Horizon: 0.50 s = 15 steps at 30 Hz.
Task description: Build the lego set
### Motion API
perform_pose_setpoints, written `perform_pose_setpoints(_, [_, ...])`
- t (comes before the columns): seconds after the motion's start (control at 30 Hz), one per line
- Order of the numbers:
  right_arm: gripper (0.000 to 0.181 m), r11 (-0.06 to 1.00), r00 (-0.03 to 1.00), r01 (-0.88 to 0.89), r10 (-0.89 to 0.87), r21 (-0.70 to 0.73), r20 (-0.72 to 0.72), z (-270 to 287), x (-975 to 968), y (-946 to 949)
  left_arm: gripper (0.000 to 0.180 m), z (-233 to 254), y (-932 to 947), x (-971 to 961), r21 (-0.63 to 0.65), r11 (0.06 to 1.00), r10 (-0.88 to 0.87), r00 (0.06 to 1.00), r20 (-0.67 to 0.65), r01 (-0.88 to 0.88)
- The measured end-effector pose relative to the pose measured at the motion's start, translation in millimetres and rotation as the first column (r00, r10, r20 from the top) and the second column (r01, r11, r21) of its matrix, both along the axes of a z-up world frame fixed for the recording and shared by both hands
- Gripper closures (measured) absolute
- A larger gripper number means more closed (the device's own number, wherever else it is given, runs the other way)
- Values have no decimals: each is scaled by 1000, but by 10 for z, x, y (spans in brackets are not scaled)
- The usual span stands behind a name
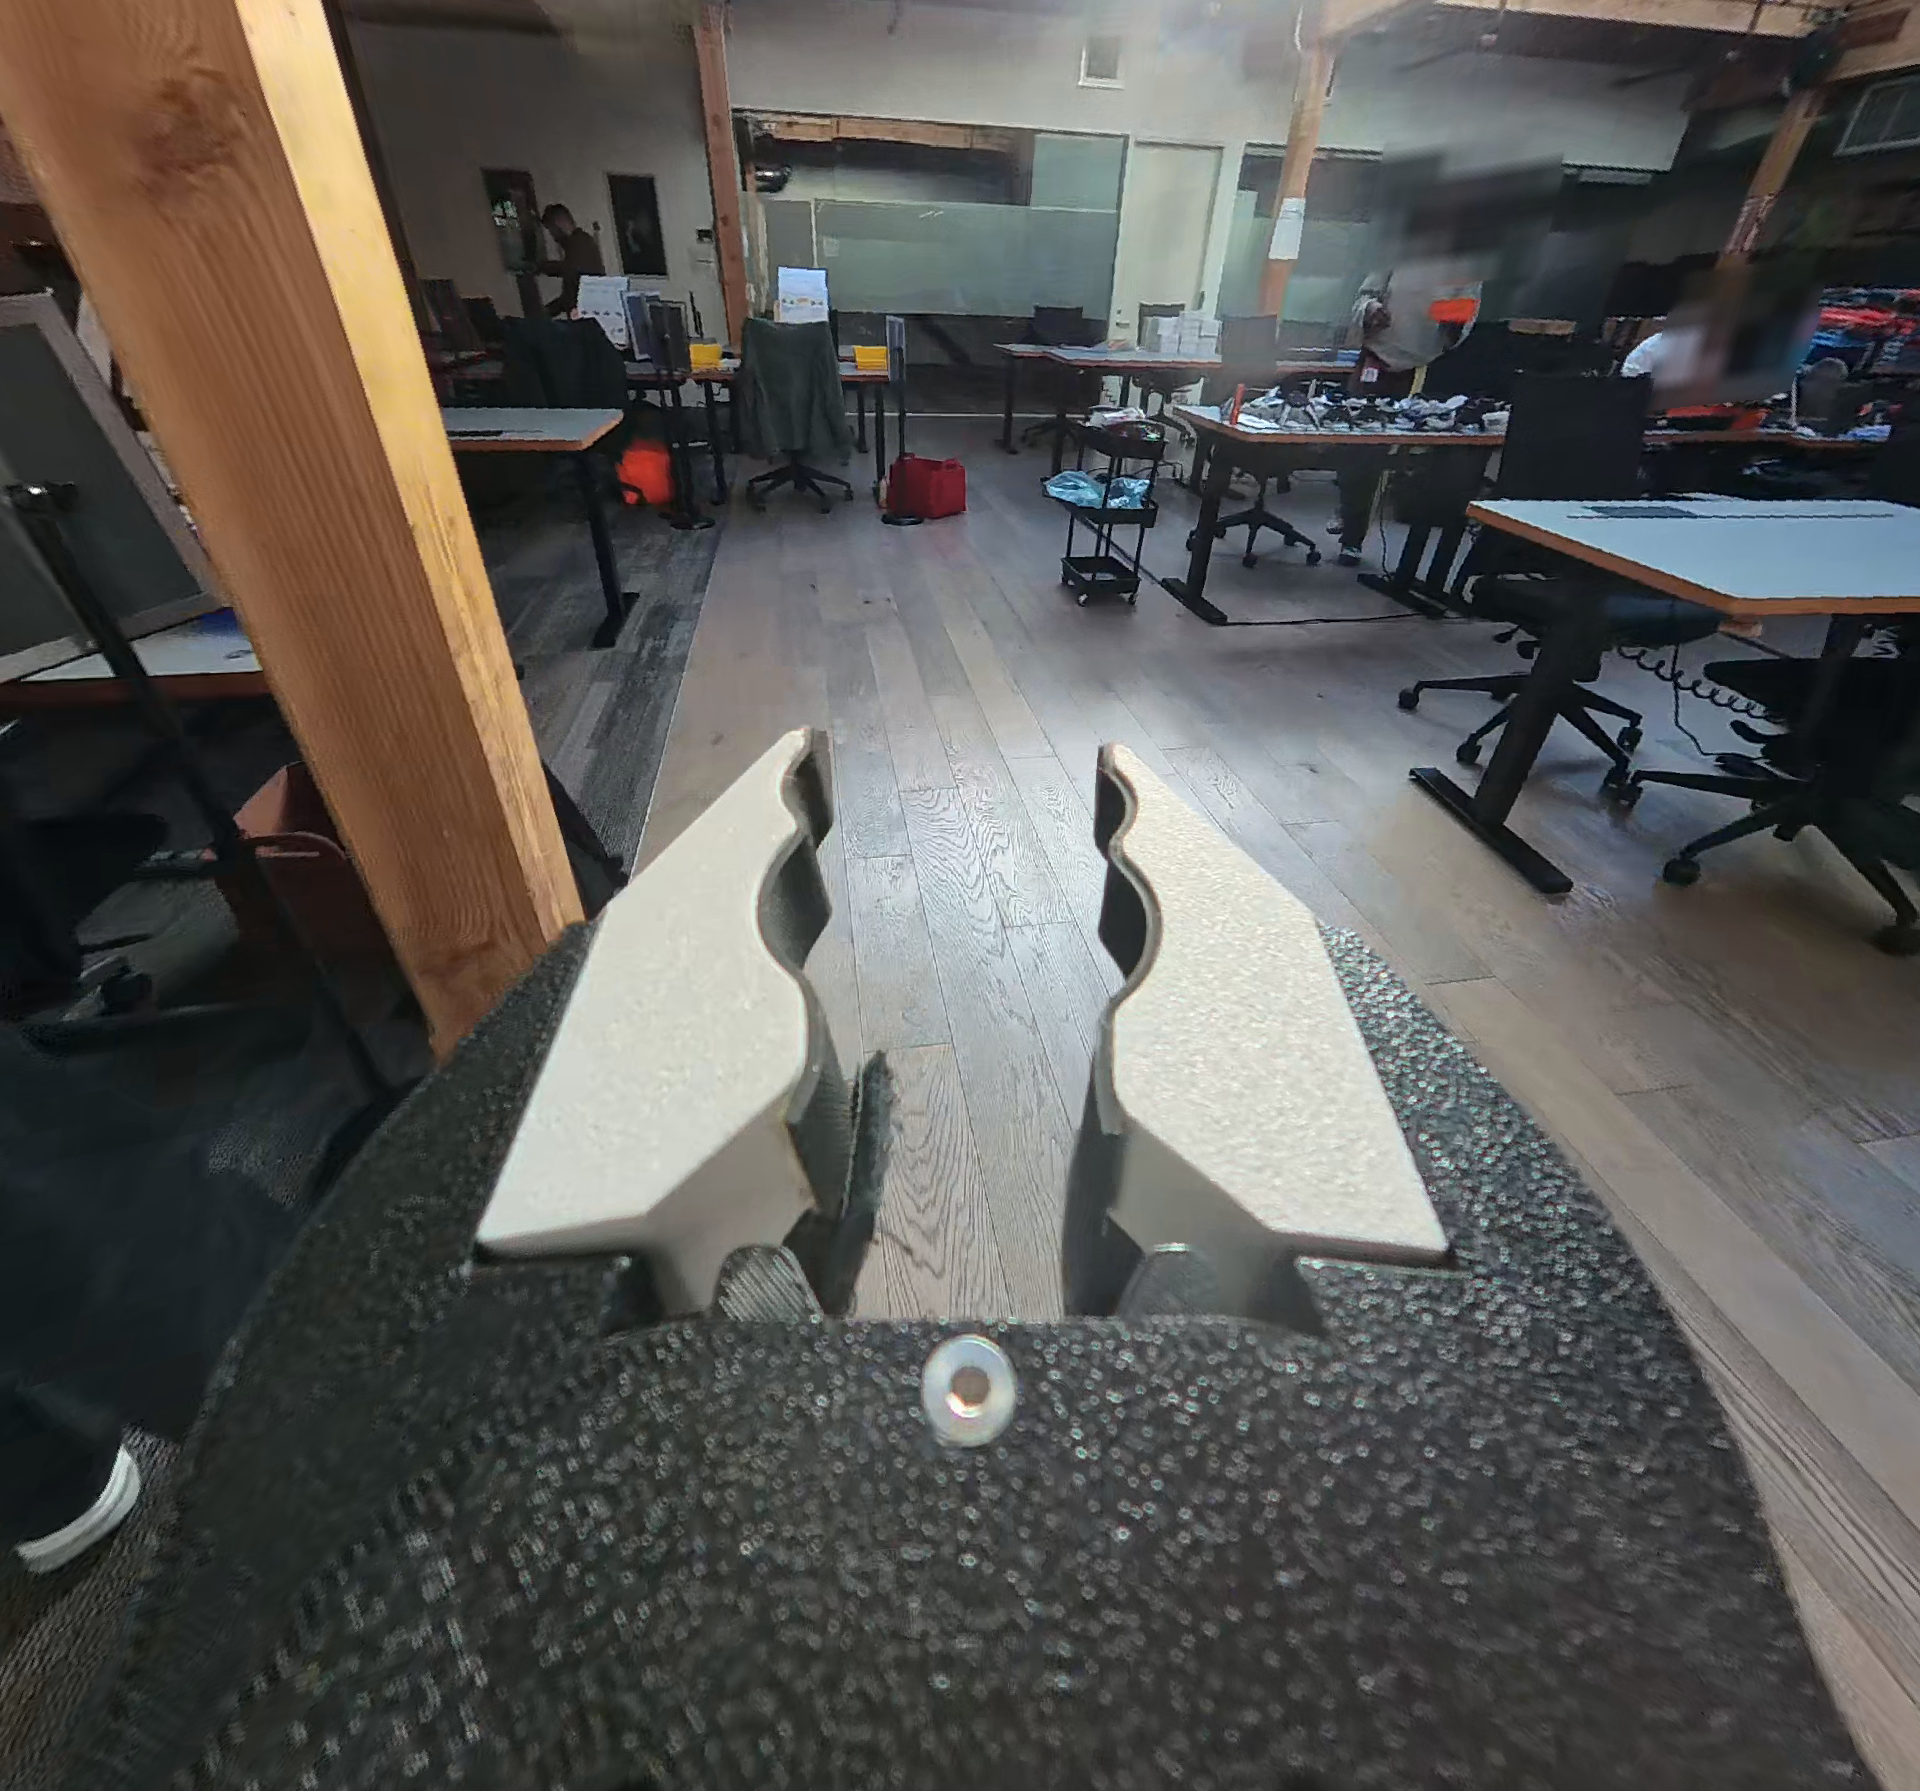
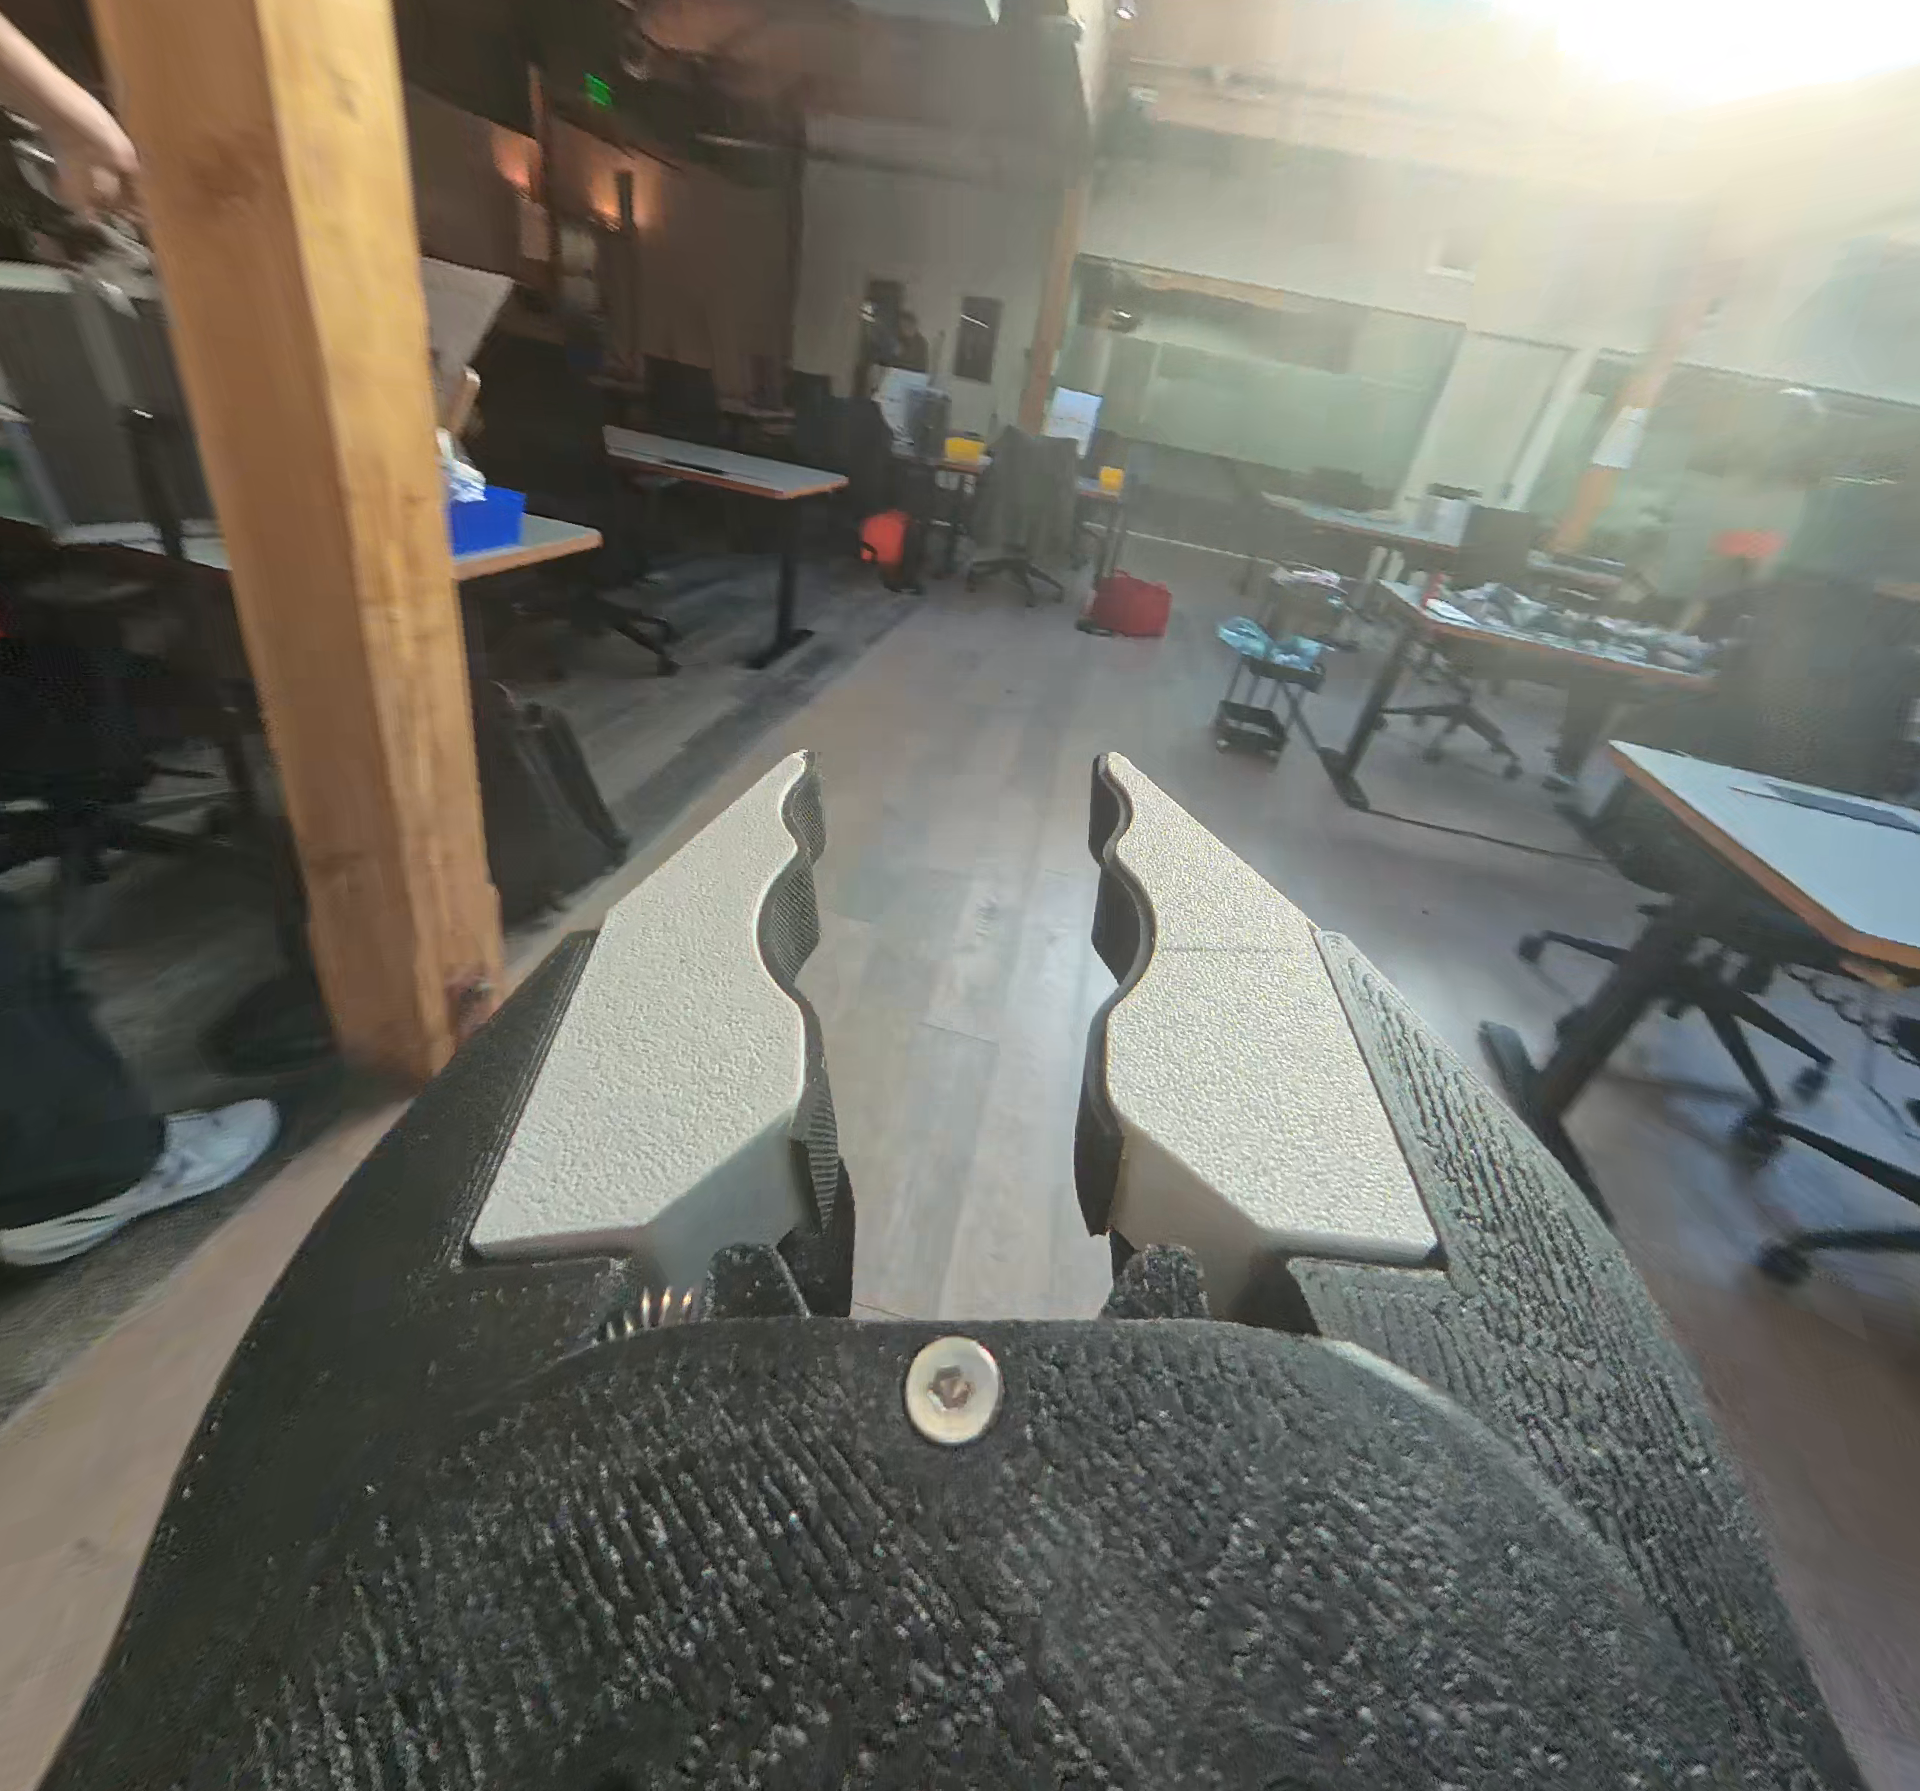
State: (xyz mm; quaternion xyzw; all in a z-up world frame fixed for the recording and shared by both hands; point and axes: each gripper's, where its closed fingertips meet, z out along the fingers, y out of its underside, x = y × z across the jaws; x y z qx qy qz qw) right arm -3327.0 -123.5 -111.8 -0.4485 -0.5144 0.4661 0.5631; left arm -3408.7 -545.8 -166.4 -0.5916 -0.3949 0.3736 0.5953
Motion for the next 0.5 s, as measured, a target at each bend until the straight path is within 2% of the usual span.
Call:
perform_pose_setpoints(0.07, [133, 983, 983, 180, -181, 46, 21, -134, -164, 718, 132, 29, 246, -660, -32, 999, 2, 999, -51, -3])
perform_pose_setpoints(0.13, [134, 922, 924, 381, -382, 73, -2, -146, -257, 1503, 141, 111, 313, -1333, -74, 992, 90, 986, -141, -101])
perform_pose_setpoints(0.2, [137, 831, 828, 556, -556, -14, -79, -2, -319, 2242, 152, 205, 332, -1973, -69, 978, 175, 957, -231, -195])
perform_pose_setpoints(0.23, [140, 806, 795, 587, -591, -74, -136, 115, -406, 2526, 156, 233, 357, -2287, -66, 973, 198, 946, -255, -222])
perform_pose_setpoints(0.3, [153, 803, 761, 569, -597, -180, -256, 394, -732, 2969, 161, 271, 367, -2939, -57, 955, 268, 930, -251, -290])
perform_pose_setpoints(0.4, [154, 835, 765, 436, -540, -336, -350, 770, -1589, 3425, 166, 432, 529, -3828, -29, 943, 318, 924, -212, -331])
perform_pose_setpoints(0.5, [160, 903, 839, 294, -400, -313, -368, 949, -2732, 3601, 176, 675, 819, -4532, -3, 944, 317, 907, -276, -331])
